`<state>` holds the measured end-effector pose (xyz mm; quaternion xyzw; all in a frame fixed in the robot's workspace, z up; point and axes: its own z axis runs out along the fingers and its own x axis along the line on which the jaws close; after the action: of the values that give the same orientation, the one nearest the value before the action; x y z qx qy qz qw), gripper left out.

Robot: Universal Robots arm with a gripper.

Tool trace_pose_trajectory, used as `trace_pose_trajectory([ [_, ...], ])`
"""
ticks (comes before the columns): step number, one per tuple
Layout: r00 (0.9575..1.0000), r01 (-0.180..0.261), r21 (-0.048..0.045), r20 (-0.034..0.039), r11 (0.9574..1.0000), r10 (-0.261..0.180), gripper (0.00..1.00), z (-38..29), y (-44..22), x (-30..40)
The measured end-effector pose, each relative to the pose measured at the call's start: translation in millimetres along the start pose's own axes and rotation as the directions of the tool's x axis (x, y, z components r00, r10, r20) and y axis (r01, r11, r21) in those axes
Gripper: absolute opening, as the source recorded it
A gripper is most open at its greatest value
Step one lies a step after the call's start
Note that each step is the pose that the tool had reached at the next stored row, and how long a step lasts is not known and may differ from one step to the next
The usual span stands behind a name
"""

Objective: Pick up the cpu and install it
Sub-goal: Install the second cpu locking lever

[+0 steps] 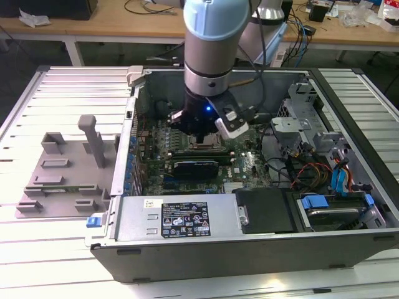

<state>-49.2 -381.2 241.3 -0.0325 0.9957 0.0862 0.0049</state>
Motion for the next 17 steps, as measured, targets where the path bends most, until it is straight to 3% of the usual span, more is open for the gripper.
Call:
trace_pose_trajectory([
  [2,1.0,0.0,0.0011,-0.0003,1.0,0.0,0.11,1.3,5.7,-5.7],
  [3,1.0,0.0,0.005,-0.0003,1.0,0.0,0.11,3.2,14.1,-8.2],
  [5,1.0,0.0,0.0248,-0.0017,0.9997,0.0,0.11,5.3,24.0,-10.3],
  [6,1.0,0.0,0.0315,-0.0022,0.9995,0.0,0.11,5.6,25.3,-10.7],
  [7,1.0,-0.001,0.0449,-0.0029,0.999,0.001,0.11,6.0,26.5,-11.6],
  [17,1.0,-0.001,0.0454,-0.0029,0.999,0.001,0.11,6.0,26.1,-17.0],
])
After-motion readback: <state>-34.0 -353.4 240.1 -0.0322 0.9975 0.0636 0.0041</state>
